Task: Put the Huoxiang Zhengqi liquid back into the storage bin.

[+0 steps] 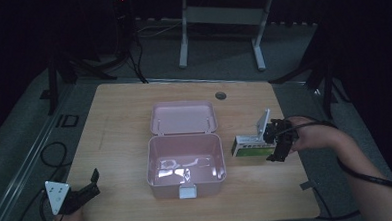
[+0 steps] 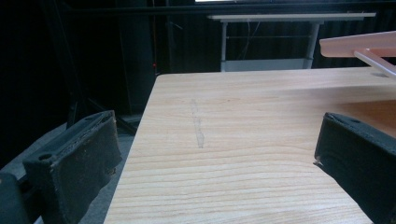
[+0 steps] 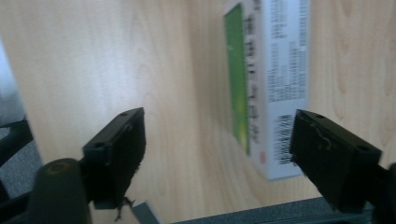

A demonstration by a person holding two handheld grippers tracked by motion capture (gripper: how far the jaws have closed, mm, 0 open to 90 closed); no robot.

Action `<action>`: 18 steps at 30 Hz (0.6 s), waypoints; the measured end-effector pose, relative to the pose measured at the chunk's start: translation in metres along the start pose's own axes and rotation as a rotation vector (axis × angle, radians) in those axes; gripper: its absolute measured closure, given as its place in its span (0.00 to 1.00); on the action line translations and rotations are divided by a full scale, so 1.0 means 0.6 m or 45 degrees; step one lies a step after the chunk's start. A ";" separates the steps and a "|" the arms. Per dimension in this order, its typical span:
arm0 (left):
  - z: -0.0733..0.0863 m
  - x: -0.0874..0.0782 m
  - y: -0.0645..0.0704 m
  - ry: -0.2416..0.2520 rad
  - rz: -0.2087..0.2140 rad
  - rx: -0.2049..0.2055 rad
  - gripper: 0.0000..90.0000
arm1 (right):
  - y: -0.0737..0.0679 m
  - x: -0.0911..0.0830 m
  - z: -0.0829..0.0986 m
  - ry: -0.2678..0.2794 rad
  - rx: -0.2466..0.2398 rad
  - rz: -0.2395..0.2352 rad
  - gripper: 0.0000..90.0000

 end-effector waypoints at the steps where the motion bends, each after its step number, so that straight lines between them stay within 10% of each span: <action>1: 0.000 0.000 0.000 0.000 0.000 0.000 0.00 | 0.007 0.001 0.000 0.002 0.002 -0.001 0.22; 18: 0.000 -0.001 -0.001 0.002 0.007 -0.004 0.00 | 0.085 0.066 0.001 -0.064 0.019 -0.058 0.41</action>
Point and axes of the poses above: each handheld gripper's, and its own axes: x roughly forward along the jaws, z roughly out of its underside, y roughly to its right, the point moved 3 cm from there along x, roughly forward along the jaws, and after that the axes turned 4 degrees about -x, right-handed, at the moved point
